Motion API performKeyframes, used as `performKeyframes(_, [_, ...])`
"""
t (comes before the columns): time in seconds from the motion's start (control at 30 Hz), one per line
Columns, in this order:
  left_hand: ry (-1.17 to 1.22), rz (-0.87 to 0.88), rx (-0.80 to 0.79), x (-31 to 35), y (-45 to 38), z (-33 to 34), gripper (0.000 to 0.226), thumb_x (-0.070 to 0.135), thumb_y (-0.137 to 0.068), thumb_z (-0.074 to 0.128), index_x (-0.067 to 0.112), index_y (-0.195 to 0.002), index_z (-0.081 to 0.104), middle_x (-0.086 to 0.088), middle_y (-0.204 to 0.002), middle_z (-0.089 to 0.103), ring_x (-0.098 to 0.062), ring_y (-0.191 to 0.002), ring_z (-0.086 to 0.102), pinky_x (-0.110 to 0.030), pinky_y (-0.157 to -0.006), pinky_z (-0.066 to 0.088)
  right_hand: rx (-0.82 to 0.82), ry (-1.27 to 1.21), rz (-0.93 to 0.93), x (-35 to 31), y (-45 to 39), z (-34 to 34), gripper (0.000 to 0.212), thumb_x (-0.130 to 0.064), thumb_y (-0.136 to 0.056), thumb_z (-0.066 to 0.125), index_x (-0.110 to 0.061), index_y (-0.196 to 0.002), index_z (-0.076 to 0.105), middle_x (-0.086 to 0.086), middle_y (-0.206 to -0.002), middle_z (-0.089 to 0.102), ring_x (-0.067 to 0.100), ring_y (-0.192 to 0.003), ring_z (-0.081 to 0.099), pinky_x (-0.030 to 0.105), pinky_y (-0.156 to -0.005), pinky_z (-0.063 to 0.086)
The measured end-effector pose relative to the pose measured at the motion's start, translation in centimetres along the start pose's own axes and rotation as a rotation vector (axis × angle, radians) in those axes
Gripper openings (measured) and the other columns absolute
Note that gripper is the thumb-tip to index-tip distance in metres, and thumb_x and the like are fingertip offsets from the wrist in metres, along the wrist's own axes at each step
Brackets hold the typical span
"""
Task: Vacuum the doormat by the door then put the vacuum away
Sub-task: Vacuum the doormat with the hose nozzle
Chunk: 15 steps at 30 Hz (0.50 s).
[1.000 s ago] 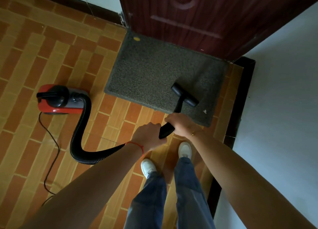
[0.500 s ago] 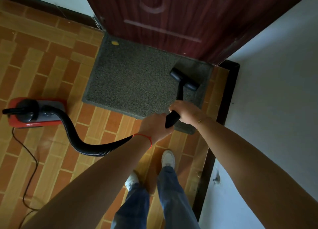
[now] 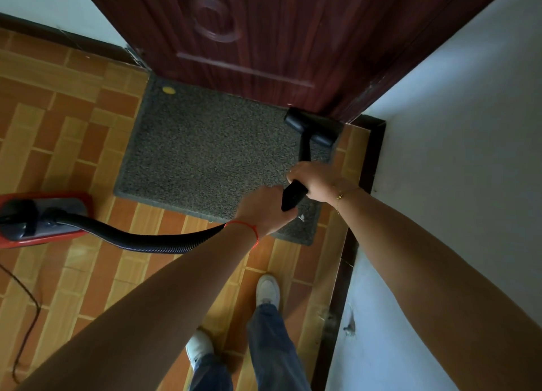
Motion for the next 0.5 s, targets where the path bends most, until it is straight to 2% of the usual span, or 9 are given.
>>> performKeyframes(0.3, [0.063, 0.011, -0.041, 1.9, 1.0, 1.8, 0.031, 0.045, -0.087, 0.057, 0.015, -0.088, 0.051, 0.000, -0.074, 0.053, -0.021, -0.065, 0.054, -0.027, -0.054, 0.039, -0.062, 0.003, -0.020, 0.6, 2.4, 1.2, 0.026, -0.004, -0.086, 0.059, -0.024, -0.077, 0.046, -0.001, -0.096, 0.063, 0.020, -0.095, 0.064, 0.039, -0.085, 0.055])
performKeyframes(0.5, [0.021, 0.033, -0.056, 1.4, 5.2, 3.3, 0.028, 0.044, -0.089, 0.056, 0.016, -0.088, 0.049, 0.001, -0.073, 0.053, -0.021, -0.067, 0.057, -0.026, -0.055, 0.039, -0.089, -0.037, -0.007, -2.8, 4.6, 3.9, 0.029, -0.006, -0.087, 0.060, -0.026, -0.074, 0.044, -0.002, -0.094, 0.063, 0.018, -0.092, 0.065, 0.035, -0.085, 0.055])
Point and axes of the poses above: each hand's wrist, its own y-axis away from the middle knuckle, its own z-axis out of the palm, x = y × z, the point moved 9 cm from there along -y, towards the middle knuckle
